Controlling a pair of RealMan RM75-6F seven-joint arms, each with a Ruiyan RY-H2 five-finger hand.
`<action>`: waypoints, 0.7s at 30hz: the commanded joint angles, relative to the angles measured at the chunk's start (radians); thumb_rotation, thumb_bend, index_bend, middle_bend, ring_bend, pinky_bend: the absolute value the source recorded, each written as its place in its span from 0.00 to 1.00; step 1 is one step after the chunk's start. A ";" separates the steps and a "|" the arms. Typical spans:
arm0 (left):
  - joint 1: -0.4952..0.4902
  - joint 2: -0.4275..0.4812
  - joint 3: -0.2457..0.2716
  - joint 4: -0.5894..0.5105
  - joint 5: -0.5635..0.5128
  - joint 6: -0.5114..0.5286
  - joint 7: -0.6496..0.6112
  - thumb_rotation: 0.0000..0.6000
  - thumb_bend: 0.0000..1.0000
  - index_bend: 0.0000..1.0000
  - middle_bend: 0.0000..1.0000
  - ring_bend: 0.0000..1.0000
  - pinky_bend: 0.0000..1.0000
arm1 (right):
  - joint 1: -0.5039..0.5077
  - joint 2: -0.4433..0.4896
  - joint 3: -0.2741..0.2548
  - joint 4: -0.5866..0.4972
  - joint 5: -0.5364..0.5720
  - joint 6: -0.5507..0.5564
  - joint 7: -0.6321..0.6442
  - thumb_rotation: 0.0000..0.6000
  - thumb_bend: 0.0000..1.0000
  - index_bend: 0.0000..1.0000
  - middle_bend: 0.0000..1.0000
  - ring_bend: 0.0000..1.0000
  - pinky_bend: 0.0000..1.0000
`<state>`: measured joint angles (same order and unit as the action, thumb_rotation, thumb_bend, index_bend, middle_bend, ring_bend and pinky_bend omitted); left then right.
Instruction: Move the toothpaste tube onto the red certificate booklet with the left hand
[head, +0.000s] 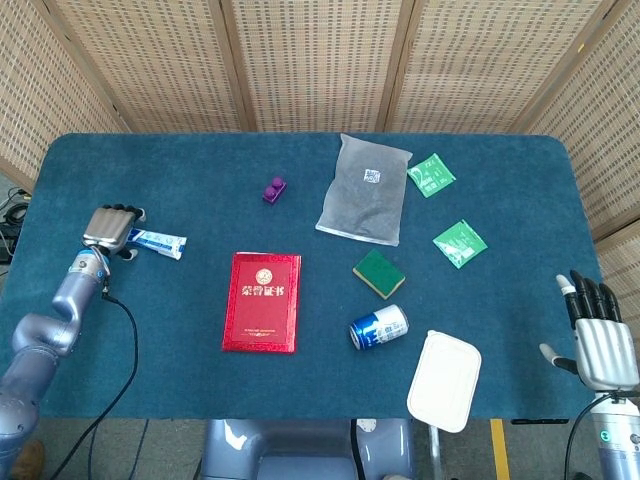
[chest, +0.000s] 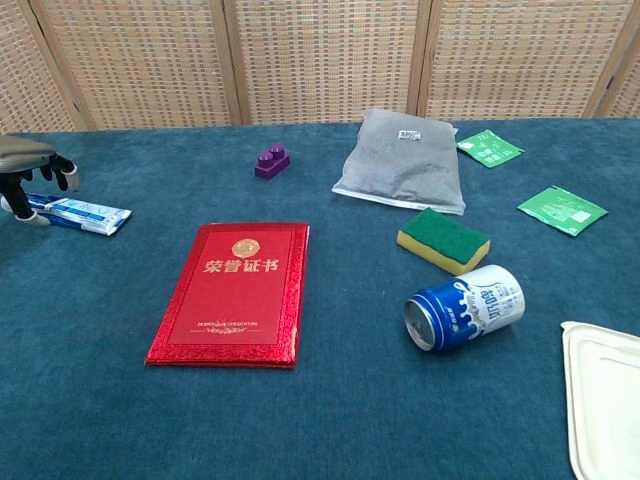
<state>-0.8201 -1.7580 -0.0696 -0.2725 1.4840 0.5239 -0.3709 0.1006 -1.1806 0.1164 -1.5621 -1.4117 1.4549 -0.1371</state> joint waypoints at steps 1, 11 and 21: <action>-0.021 -0.027 0.009 0.031 0.004 -0.029 -0.017 1.00 0.27 0.37 0.41 0.31 0.32 | 0.001 -0.001 0.003 0.004 0.004 -0.001 0.004 1.00 0.00 0.00 0.00 0.00 0.00; -0.040 -0.050 0.028 0.078 0.018 -0.021 -0.020 1.00 0.35 0.52 0.58 0.45 0.43 | 0.001 0.003 0.010 0.014 0.022 -0.008 0.030 1.00 0.00 0.00 0.00 0.00 0.00; -0.029 0.015 0.034 -0.046 0.038 0.178 -0.114 1.00 0.35 0.52 0.58 0.45 0.43 | -0.003 0.018 0.006 -0.001 0.014 -0.004 0.057 1.00 0.00 0.00 0.00 0.00 0.00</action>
<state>-0.8546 -1.7710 -0.0367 -0.2703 1.5139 0.6406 -0.4482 0.0977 -1.1645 0.1233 -1.5617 -1.3963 1.4504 -0.0817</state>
